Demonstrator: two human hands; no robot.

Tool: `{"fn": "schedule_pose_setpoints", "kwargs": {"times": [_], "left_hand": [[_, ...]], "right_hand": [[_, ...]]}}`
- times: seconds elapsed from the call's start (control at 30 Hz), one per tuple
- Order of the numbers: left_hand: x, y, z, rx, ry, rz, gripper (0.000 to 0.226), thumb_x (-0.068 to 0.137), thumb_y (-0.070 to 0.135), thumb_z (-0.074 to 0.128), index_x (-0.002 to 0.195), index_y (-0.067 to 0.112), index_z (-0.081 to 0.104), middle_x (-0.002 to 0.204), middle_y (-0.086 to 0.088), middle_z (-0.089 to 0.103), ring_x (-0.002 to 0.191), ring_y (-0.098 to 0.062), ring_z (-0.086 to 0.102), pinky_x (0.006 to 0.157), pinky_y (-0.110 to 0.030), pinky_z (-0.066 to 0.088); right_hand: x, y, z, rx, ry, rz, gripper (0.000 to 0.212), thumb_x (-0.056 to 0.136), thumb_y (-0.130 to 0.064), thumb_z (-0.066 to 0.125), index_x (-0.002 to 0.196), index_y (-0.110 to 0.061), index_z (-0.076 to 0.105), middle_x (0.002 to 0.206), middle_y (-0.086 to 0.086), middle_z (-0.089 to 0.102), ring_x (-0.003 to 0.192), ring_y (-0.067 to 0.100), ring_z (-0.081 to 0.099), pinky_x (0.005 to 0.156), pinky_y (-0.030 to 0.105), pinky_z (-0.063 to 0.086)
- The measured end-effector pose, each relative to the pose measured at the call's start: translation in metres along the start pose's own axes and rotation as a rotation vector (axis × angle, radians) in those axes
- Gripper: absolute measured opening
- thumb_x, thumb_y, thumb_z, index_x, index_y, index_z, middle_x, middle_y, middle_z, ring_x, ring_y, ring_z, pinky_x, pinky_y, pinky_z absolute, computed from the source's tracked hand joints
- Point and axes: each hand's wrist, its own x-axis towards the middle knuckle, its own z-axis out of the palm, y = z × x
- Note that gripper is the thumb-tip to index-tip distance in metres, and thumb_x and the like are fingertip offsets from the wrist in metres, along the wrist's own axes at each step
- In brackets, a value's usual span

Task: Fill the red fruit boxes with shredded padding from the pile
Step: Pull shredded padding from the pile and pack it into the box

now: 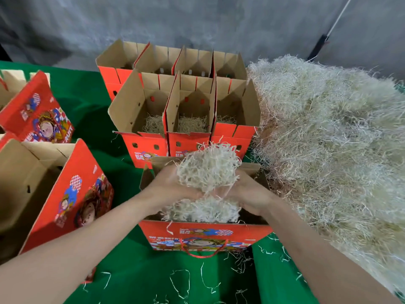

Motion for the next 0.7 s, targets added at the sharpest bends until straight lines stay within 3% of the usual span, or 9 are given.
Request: {"fn": "schedule_pose_setpoints", "kwargs": {"times": [0.07,0.1,0.2,0.3,0.37,0.43,0.53,0.63,0.7], "left_hand": [[0.002,-0.006,-0.022,-0.045,0.154,-0.09,0.097,0.061,0.018,0.086,0.141,0.033,0.033,0.142,0.001,0.041,0.128,-0.018,0.044,0.108,-0.035,0.033],[0.0,-0.007,-0.033,-0.066,0.192,-0.129,0.107,0.062,0.02,0.086,0.147,0.026,0.021,0.15,-0.003,0.029,0.134,-0.021,0.033,0.11,-0.037,0.025],[-0.005,-0.013,-0.045,-0.021,0.08,-0.19,0.128,0.052,0.043,0.084,0.15,0.016,0.005,0.155,0.002,0.014,0.14,-0.018,0.018,0.11,-0.036,0.021],[-0.006,-0.005,-0.038,0.105,-0.109,-0.16,0.106,0.066,0.045,0.077,0.148,0.019,0.014,0.146,0.018,0.022,0.133,-0.007,0.022,0.098,-0.022,0.031],[-0.002,-0.001,-0.034,0.212,-0.241,-0.181,0.089,0.082,0.032,0.068,0.149,0.019,0.011,0.149,0.014,0.016,0.129,-0.001,0.025,0.088,-0.01,0.031],[0.004,0.003,-0.022,0.335,-0.368,-0.17,0.068,0.087,0.02,0.062,0.141,0.029,0.022,0.132,0.018,0.033,0.102,0.011,0.042,0.07,-0.003,0.039],[0.019,0.004,0.002,0.81,-0.456,-0.066,0.035,0.089,0.017,0.056,0.121,0.014,0.041,0.112,-0.005,0.053,0.088,-0.017,0.056,0.075,-0.028,0.049],[0.038,-0.006,0.009,1.159,-0.546,-0.097,0.015,0.092,0.015,0.046,0.095,0.001,0.053,0.08,-0.013,0.058,0.061,-0.021,0.049,0.047,-0.027,0.038],[0.05,-0.011,0.011,1.244,-0.591,-0.157,0.02,0.096,0.016,0.04,0.081,0.006,0.05,0.064,-0.006,0.044,0.051,-0.017,0.038,0.043,-0.025,0.028]], "right_hand": [[-0.007,0.001,-0.016,-0.015,0.161,0.083,0.07,0.076,0.003,0.068,0.137,-0.007,0.034,0.107,0.004,0.068,0.088,0.011,0.066,0.084,0.03,0.051],[-0.01,0.003,-0.026,0.001,0.24,0.124,0.082,0.073,0.001,0.07,0.142,-0.011,0.026,0.113,0.006,0.065,0.083,0.008,0.064,0.091,0.034,0.046],[-0.016,0.009,-0.043,0.084,0.179,0.192,0.11,0.059,-0.011,0.079,0.147,-0.021,0.013,0.123,0.01,0.057,0.103,0.012,0.057,0.109,0.042,0.022],[-0.018,0.004,-0.047,0.024,-0.167,0.116,0.078,0.066,-0.027,0.081,0.133,-0.023,0.042,0.125,0.006,0.059,0.116,0.021,0.056,0.096,0.042,0.046],[-0.016,0.0,-0.045,-0.008,-0.173,0.14,0.06,0.069,-0.036,0.076,0.122,-0.031,0.051,0.129,0.006,0.055,0.121,0.025,0.049,0.085,0.039,0.05],[-0.01,0.001,-0.036,-0.183,-0.126,0.176,0.035,0.079,-0.035,0.066,0.112,-0.031,0.054,0.119,-0.006,0.058,0.116,0.014,0.05,0.078,0.025,0.046],[0.01,0.01,-0.019,-0.596,-0.183,0.205,0.008,0.091,-0.021,0.057,0.097,-0.027,0.056,0.1,-0.013,0.059,0.091,0.002,0.054,0.07,0.013,0.039],[0.028,0.021,-0.016,-1.016,-0.218,0.334,0.017,0.092,-0.008,0.046,0.105,-0.003,0.055,0.108,0.013,0.061,0.086,0.018,0.056,0.071,0.03,0.045],[0.039,0.023,-0.019,-1.161,-0.203,0.392,0.023,0.089,0.002,0.039,0.11,0.003,0.05,0.111,0.02,0.058,0.085,0.023,0.056,0.074,0.036,0.048]]}}
